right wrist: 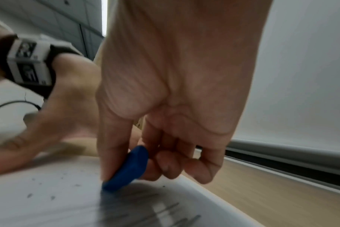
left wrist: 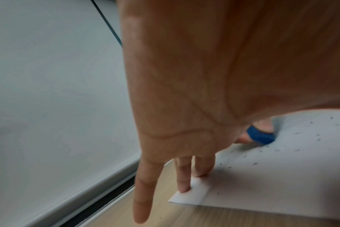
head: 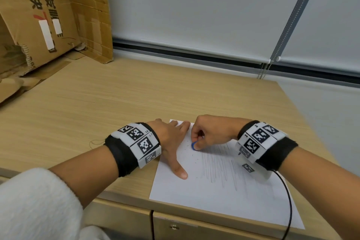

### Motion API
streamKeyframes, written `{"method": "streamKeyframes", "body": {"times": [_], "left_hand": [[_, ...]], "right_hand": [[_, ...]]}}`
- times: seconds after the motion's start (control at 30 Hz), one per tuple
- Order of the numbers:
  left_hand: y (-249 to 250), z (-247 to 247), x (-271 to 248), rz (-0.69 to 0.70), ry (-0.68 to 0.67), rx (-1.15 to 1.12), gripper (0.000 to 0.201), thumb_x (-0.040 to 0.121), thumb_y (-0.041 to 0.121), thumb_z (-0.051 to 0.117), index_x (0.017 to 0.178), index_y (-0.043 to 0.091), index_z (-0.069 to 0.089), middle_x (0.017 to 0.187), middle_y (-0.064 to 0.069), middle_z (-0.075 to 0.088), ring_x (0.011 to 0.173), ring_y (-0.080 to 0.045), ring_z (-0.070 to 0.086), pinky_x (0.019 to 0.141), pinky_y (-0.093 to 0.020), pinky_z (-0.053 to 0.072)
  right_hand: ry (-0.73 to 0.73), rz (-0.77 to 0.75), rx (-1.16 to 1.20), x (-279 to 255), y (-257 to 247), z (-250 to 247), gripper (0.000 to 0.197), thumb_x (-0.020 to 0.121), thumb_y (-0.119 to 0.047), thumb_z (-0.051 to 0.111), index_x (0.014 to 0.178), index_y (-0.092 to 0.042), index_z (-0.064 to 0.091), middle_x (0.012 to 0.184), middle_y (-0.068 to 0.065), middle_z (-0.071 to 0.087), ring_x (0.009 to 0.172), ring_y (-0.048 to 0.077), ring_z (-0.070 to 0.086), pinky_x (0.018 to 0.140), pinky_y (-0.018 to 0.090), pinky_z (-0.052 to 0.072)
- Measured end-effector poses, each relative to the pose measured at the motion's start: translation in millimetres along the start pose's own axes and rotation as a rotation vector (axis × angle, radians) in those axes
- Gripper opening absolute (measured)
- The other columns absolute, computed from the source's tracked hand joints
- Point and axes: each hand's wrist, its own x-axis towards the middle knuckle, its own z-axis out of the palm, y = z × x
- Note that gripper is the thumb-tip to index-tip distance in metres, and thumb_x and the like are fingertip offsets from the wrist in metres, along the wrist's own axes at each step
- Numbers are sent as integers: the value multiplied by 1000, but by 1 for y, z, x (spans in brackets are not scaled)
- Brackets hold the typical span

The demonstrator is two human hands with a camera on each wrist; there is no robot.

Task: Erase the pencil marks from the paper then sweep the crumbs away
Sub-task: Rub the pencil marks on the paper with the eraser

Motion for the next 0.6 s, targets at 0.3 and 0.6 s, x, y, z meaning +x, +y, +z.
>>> {"method": "streamKeyframes", "body": {"times": [0.3, 0.6], "left_hand": [[2, -2, -3, 7, -6, 33, 148, 47, 87, 67, 152, 24, -16, 163, 2, -3, 149, -24, 4, 116, -56, 14], [7, -6, -9, 26, -23, 68, 139, 61, 79, 68, 152, 22, -20, 161, 6, -19, 149, -20, -7, 116, -53, 7]], "right_hand": [[-12, 22, -26, 6, 4, -9, 9, 83, -23, 71, 76, -17, 70, 66, -11, 59, 58, 2, 50, 57, 15, 40], [8, 15, -54, 6, 7, -11, 10, 83, -24, 71, 80, -14, 72, 75, -5, 65, 62, 3, 52, 60, 18, 43]]}}
